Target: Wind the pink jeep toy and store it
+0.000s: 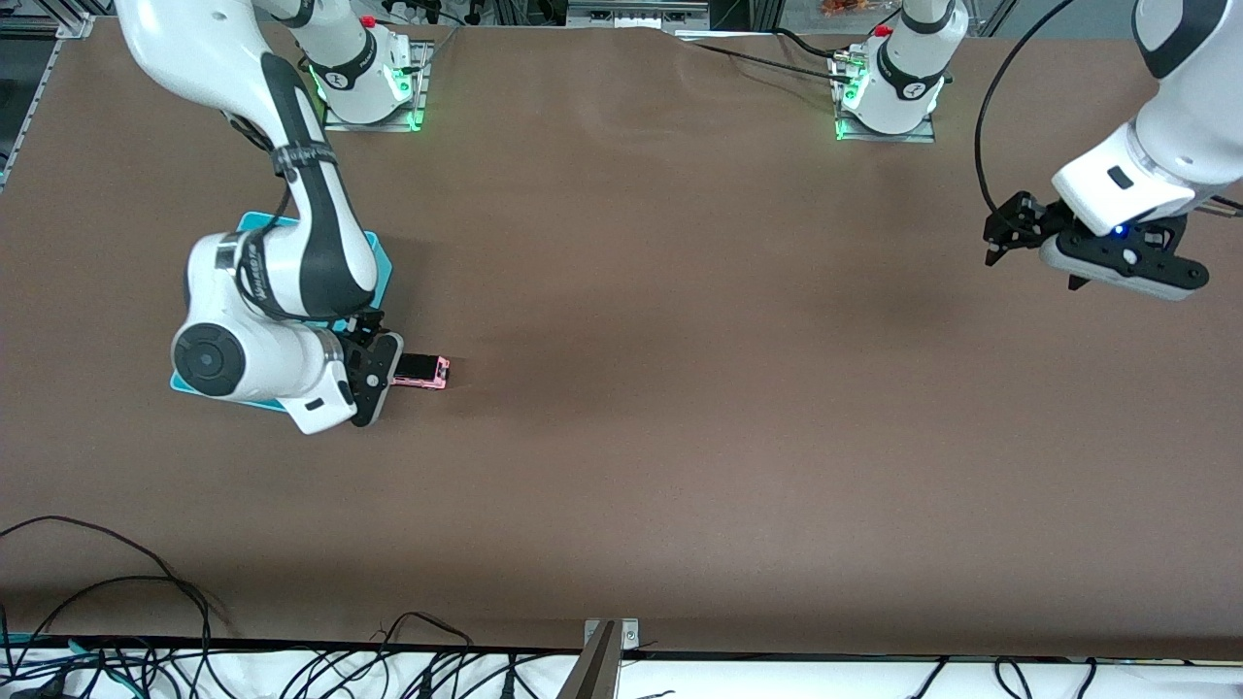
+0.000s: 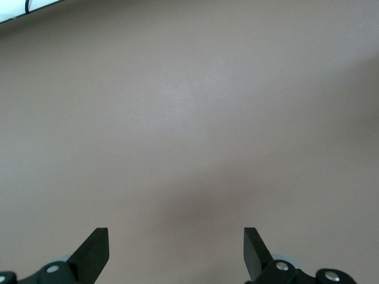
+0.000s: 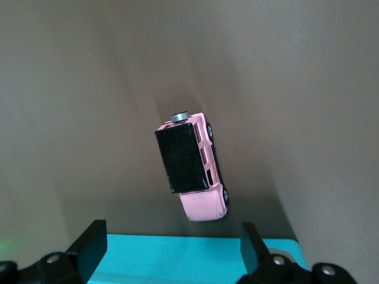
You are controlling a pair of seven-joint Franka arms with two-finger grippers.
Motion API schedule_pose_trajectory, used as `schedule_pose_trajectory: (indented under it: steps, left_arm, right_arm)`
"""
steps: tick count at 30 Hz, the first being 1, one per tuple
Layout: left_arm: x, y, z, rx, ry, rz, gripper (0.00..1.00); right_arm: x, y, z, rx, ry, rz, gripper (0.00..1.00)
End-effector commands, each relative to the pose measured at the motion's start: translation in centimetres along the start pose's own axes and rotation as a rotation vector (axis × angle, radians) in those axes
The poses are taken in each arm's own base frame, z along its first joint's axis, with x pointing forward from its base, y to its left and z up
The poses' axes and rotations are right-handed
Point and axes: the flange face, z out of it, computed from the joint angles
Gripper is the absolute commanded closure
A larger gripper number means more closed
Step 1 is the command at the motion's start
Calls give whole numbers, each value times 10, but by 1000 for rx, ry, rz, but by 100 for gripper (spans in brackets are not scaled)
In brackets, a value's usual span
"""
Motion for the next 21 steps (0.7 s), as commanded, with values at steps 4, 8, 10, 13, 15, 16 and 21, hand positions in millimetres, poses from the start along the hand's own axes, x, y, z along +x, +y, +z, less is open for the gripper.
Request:
schedule_pose_trajectory:
  steps: [4, 8, 10, 13, 15, 16, 21]
  left_arm:
    - [1, -13, -1, -24, -27, -29, 0]
    - [11, -15, -6, -31, -64, -29, 0]
    - [14, -15, -6, -32, -69, -28, 0]
    - [16, -14, -7, -31, -65, -26, 0]
    - [16, -15, -6, -31, -68, -28, 0]
    - [16, -15, -6, -31, -68, -28, 0]
    - [16, -16, -6, -31, -66, -29, 0]
  right_arm:
    - [17, -13, 42, -39, 14, -76, 0]
    - [19, -21, 67, -59, 7, -86, 0]
    - [19, -23, 76, -73, 8, -87, 0]
    - [19, -26, 86, -88, 7, -100, 0]
    - [18, -26, 89, -92, 7, -109, 0]
    - [17, -26, 91, -93, 5, -117, 0]
    - [16, -24, 94, -101, 2, -173, 38]
